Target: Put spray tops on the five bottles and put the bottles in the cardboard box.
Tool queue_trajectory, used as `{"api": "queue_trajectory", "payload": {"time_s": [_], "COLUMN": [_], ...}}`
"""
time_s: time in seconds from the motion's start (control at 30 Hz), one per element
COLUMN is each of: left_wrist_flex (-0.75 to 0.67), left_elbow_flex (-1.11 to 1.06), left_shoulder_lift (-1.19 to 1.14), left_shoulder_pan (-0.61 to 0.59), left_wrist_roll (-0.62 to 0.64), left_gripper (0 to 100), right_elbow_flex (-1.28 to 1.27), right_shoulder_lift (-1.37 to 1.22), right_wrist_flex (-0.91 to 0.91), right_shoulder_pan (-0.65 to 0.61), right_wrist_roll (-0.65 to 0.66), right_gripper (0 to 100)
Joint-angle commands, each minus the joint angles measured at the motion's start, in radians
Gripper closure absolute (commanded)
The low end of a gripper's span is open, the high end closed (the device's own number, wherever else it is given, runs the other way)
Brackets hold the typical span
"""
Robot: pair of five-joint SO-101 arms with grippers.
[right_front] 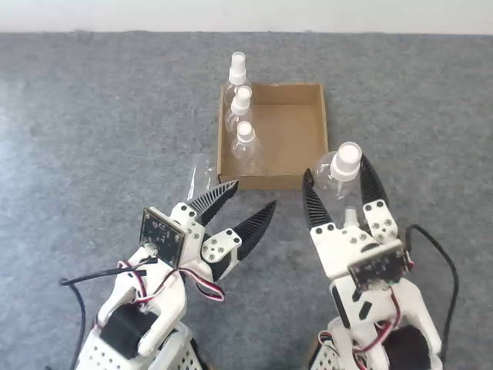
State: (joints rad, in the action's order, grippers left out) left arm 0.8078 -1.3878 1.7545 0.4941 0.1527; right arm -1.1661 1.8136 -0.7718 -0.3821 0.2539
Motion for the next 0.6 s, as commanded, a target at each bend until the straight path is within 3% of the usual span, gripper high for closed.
{"api": "queue_trajectory", "payload": {"time_s": [0.0,0.3,0.57], "left_wrist_flex": [0.002,0.002,0.002], "left_elbow_flex": [0.028,0.028,0.027], "left_shoulder_lift": [0.006,0.006,0.003], "left_shoulder_pan": [-0.003,0.005,0.006], "left_wrist_roll": [0.015,0.014,0.014], "left_gripper": [78,78,78], "right_elbow_flex": [0.072,0.213,0.264], "right_shoulder_lift": [-0.042,-0.325,-0.42], "right_wrist_flex": [0.035,0.074,0.065], "right_shoulder_pan": [0.015,0.013,-0.001], "right_wrist_roll": [-0.008,-0.137,-0.25], "right_gripper": [89.8,89.8,89.8]}}
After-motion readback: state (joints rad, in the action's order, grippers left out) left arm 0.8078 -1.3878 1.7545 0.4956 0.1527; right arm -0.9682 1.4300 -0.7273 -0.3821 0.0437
